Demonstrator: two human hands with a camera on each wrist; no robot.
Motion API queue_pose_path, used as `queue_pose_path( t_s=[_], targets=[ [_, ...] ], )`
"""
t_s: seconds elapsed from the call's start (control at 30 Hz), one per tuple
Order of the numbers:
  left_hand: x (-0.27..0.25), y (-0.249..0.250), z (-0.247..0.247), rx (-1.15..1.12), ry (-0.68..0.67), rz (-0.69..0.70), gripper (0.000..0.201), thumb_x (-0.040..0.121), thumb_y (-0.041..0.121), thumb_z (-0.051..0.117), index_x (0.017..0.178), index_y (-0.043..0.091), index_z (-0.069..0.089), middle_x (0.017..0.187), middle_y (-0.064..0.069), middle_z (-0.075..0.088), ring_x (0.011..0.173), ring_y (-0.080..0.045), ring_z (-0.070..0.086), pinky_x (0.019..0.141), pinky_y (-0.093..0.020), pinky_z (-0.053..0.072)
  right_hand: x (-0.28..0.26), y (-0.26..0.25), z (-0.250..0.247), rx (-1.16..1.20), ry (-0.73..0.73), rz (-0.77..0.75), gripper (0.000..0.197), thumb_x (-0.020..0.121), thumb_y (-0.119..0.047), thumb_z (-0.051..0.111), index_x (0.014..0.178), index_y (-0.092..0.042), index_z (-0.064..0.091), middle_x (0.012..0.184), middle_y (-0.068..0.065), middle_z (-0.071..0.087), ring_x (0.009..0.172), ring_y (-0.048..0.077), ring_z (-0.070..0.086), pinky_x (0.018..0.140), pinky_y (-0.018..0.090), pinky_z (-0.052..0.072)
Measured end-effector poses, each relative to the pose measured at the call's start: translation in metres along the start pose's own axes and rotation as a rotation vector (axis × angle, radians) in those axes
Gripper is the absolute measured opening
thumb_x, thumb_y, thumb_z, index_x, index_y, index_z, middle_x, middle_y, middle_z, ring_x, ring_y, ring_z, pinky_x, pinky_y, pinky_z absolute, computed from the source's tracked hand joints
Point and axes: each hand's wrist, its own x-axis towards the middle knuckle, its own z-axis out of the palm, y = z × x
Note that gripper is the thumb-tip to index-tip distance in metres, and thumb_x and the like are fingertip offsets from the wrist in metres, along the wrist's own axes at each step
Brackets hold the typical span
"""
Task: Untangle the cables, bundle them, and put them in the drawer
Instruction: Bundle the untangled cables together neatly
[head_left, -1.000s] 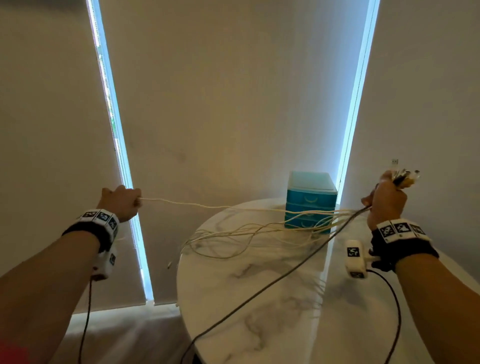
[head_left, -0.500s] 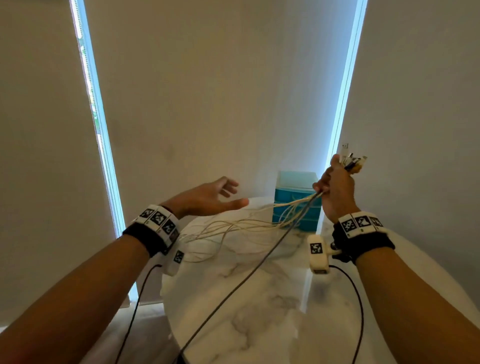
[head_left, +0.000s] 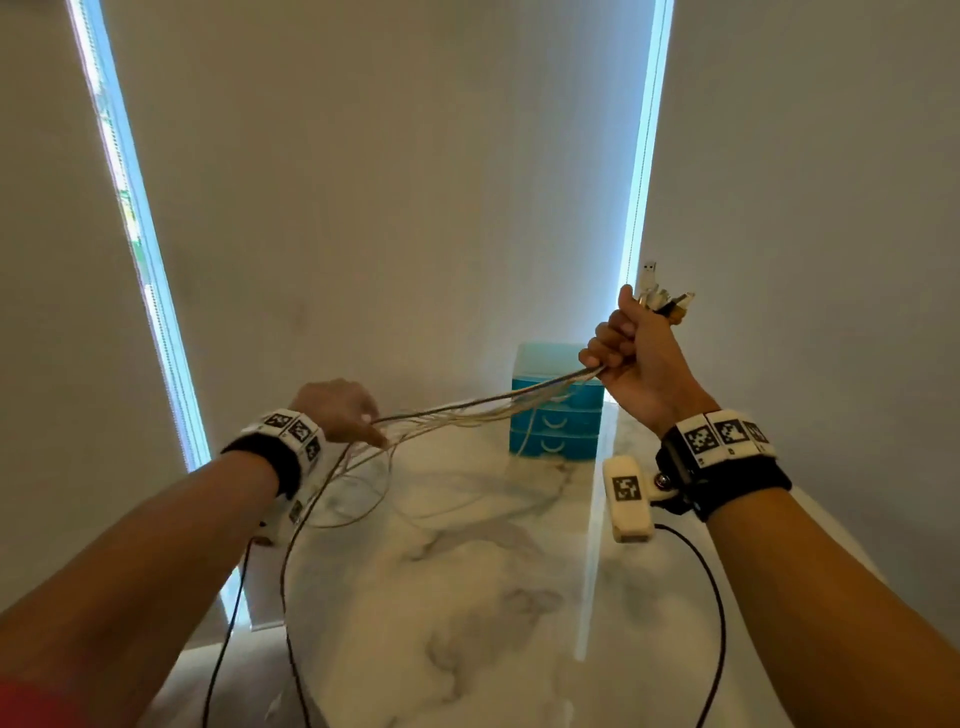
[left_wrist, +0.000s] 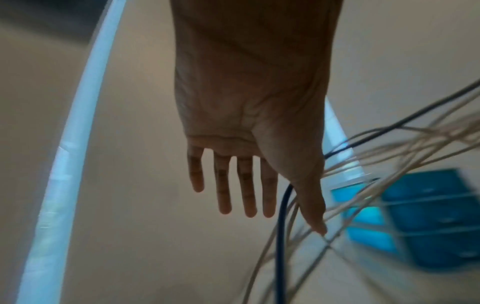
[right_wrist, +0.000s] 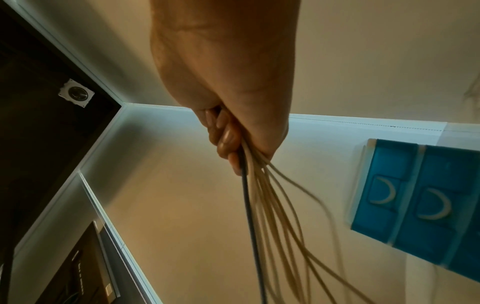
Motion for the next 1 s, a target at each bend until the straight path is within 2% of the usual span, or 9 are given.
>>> queue_pose_path(
  t_s=[0.13, 0.23, 0.33, 0.47, 0.6, 0.73, 0.83, 0.9, 1.0],
  targets=[
    [-0.007, -0.075, -0.014, 0.118, 0.184, -0.228, 0.072, 0.069, 0.099, 0.057, 0.091, 0.032, 0.076, 0.093, 0.007, 0.075, 0.096, -0.022, 0.07, 0.091, -0.039, 0.046, 0.001, 0.018, 0.004, 0.016, -0.018, 0.037, 0.058, 0.11, -0.047, 0.054, 0.06, -0.02, 0.041, 0.053, -0.003, 0.029, 0.049, 0.013, 0.03, 0.057, 0.03, 0.044],
    [-0.013, -0.114, -0.014, 0.219, 0.15, -0.394, 0.065, 0.071, 0.085, 0.074, 0.103, 0.028, 0.074, 0.106, 0.004, 0.073, 0.109, -0.025, 0.069, 0.102, -0.042, 0.048, 0.005, 0.025, 0.009, 0.003, -0.012, 0.02, 0.058, 0.11, -0.047, 0.055, 0.059, -0.021, 0.042, 0.054, -0.003, 0.029, 0.05, 0.012, 0.03, 0.058, 0.029, 0.044],
    [-0.021, -0.13, 0.0, 0.289, -0.187, -0.448, 0.085, 0.055, 0.07, 0.096, 0.121, 0.021, 0.074, 0.119, 0.004, 0.076, 0.112, -0.022, 0.073, 0.096, -0.035, 0.058, 0.007, 0.027, 0.004, -0.006, -0.01, 0.008, 0.057, 0.109, -0.047, 0.056, 0.06, -0.021, 0.041, 0.054, -0.004, 0.029, 0.051, 0.012, 0.028, 0.058, 0.028, 0.042],
    [-0.008, -0.077, -0.005, 0.021, -0.363, -0.17, 0.108, 0.06, 0.062, 0.097, 0.153, 0.026, 0.057, 0.153, 0.001, 0.06, 0.138, -0.02, 0.059, 0.113, -0.033, 0.046, 0.006, 0.038, 0.003, -0.007, 0.01, 0.021, 0.058, 0.109, -0.047, 0.056, 0.059, -0.021, 0.042, 0.054, -0.003, 0.028, 0.051, 0.013, 0.029, 0.059, 0.03, 0.042],
    [-0.014, 0.039, -0.036, -0.723, -0.294, 0.327, 0.103, 0.079, 0.07, 0.08, 0.164, 0.041, 0.029, 0.168, 0.006, 0.038, 0.148, -0.013, 0.041, 0.125, -0.042, 0.035, 0.004, 0.048, 0.016, -0.002, 0.003, 0.048, 0.057, 0.109, -0.047, 0.056, 0.061, -0.02, 0.042, 0.055, -0.003, 0.029, 0.052, 0.013, 0.029, 0.058, 0.029, 0.043],
    [-0.024, 0.134, -0.04, -0.853, -0.185, 0.463, 0.116, 0.071, 0.071, 0.088, 0.164, 0.04, 0.027, 0.168, 0.011, 0.039, 0.147, -0.012, 0.04, 0.124, -0.04, 0.034, -0.002, 0.05, 0.028, -0.019, -0.012, 0.052, 0.056, 0.109, -0.046, 0.057, 0.062, -0.02, 0.042, 0.056, -0.003, 0.031, 0.053, 0.012, 0.03, 0.062, 0.029, 0.042],
    [-0.018, 0.16, -0.017, -0.906, -0.17, 0.467, 0.055, 0.088, 0.05, 0.084, 0.132, 0.022, 0.067, 0.122, 0.004, 0.076, 0.109, -0.011, 0.071, 0.108, -0.038, 0.054, -0.007, 0.048, 0.032, -0.001, -0.013, 0.067, 0.055, 0.107, -0.047, 0.059, 0.063, -0.02, 0.043, 0.055, -0.003, 0.031, 0.052, 0.011, 0.034, 0.062, 0.029, 0.046],
    [-0.019, 0.162, -0.003, -0.994, -0.232, 0.449, 0.025, 0.099, 0.04, 0.075, 0.113, 0.02, 0.071, 0.088, 0.001, 0.076, 0.076, -0.012, 0.071, 0.084, -0.033, 0.061, -0.008, 0.045, 0.024, 0.043, 0.015, 0.059, 0.054, 0.108, -0.046, 0.059, 0.062, -0.021, 0.043, 0.054, -0.004, 0.03, 0.049, 0.011, 0.033, 0.058, 0.028, 0.046],
    [-0.019, 0.138, 0.013, -0.81, -0.207, 0.34, 0.041, 0.096, 0.065, 0.068, 0.099, 0.024, 0.074, 0.076, 0.0, 0.064, 0.061, -0.014, 0.057, 0.058, -0.03, 0.053, -0.003, 0.043, -0.004, 0.145, 0.099, 0.069, 0.057, 0.111, -0.04, 0.055, 0.059, -0.023, 0.038, 0.051, -0.006, 0.025, 0.043, 0.01, 0.024, 0.046, 0.025, 0.033]
  ],
)
